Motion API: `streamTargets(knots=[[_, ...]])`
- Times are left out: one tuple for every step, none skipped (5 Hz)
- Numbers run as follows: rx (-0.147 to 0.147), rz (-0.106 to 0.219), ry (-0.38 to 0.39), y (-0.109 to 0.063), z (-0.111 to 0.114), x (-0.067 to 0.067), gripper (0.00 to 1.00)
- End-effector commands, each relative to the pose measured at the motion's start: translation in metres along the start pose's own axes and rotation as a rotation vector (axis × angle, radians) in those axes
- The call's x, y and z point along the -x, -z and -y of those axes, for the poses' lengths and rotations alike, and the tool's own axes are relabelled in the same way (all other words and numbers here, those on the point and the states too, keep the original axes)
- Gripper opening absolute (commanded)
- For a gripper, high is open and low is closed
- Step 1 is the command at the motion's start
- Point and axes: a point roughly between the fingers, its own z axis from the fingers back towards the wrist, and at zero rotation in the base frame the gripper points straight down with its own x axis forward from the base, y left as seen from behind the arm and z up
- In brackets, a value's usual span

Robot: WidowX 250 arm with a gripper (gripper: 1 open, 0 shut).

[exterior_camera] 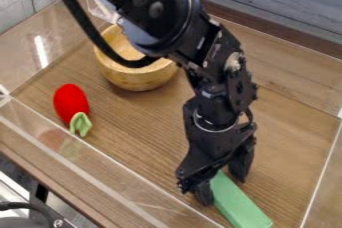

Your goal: Put the green block in the brown bowl

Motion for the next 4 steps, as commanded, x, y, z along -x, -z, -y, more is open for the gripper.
streamTargets(knots=[[0.01, 0.011, -0.025, 0.0023, 0.0026, -0.0058, 1.0], [0.004, 0.017, -0.046, 0.0033, 0.0022, -0.0072, 1.0], [-0.004, 0.022, -0.066, 0.0042, 0.0018, -0.0082, 1.0], [-0.014, 0.027, -0.087, 0.0049, 0.0012, -0.009, 1.0]])
